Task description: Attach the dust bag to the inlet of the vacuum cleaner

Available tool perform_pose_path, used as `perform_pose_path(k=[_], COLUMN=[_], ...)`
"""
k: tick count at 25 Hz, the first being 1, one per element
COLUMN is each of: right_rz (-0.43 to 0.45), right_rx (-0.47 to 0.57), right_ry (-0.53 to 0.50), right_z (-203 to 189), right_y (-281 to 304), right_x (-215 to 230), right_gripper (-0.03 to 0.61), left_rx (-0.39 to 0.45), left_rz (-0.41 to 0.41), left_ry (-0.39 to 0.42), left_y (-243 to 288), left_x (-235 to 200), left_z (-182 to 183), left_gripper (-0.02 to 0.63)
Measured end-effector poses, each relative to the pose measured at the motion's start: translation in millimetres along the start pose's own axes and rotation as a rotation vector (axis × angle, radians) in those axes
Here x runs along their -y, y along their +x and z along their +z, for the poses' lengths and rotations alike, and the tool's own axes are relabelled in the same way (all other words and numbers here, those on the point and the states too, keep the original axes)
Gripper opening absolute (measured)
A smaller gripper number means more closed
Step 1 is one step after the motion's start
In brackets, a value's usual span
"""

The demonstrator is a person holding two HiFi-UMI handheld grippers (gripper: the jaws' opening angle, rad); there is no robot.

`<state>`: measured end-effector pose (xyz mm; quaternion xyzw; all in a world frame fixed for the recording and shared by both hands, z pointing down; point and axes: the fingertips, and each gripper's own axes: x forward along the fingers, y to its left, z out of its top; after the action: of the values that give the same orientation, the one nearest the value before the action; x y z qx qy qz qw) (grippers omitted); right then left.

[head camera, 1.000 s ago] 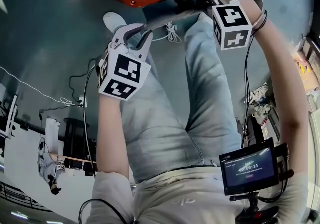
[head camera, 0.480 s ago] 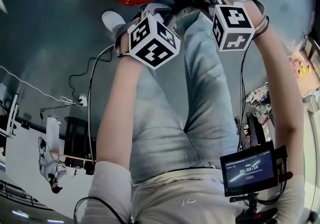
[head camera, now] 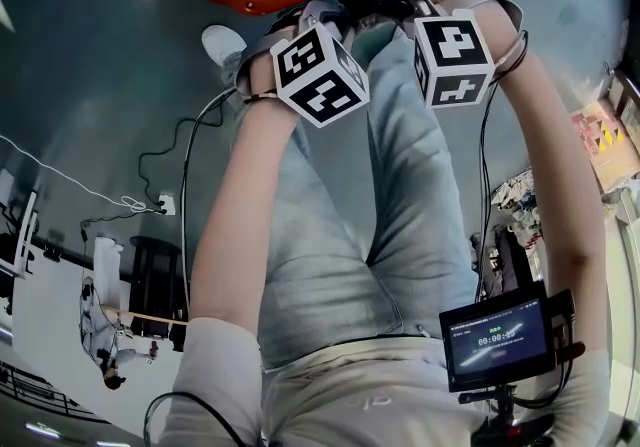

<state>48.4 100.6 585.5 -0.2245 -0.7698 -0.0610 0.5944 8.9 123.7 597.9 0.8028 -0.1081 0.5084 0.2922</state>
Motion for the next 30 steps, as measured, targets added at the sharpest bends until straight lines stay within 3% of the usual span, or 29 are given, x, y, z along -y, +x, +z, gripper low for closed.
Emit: perform_pose_path(k=[4,7,9,13,19,25,30], right_rz=[-0.046,-0.164,-0.207,-0.176,-0.236,-0.198,-0.216], right_rx=[-0.013,-0.028,-0.022,-0.030,-0.026,-0.024,-0.012], right_ry=[0.002,-0.080,-0.072,0.033,-0.044,0.089,0.064], right_z=[4.7,12.3,7.2,-9.8,16.1,-9.9,6.5], right_y=[-10.9,-13.8,-10.3,-7.8,-17.5,-9.0,-20.2], right_x=[1.9,2.5,3.0,3.2,6.7,5.7,10.7], right_gripper=[0.014,0.015,0.015,0.015,0.015,0.015,0.015], left_rx=[0.039,0.036,0.020,0.037,0.049,0.052,0.070], left_rz=[0.006,0.084,0.141,0.169,0.119,0.184,0.144], left_ry=[-0.042,-0.058,-0.047,-0.062,-0.178,-0.174,-0.224], left_y=[3.4,0.3,-5.5,-12.0,7.7,-19.1,-4.7], left_x=[0.8,3.4,4.0,2.4,-2.1,-9.3,-13.7], left_z=[2.6,-2.2,0.0,12.1,-11.3,9.7,-4.9], left_gripper=[0.032,0.028,0.025,0.021,0.023,0.014,0.015])
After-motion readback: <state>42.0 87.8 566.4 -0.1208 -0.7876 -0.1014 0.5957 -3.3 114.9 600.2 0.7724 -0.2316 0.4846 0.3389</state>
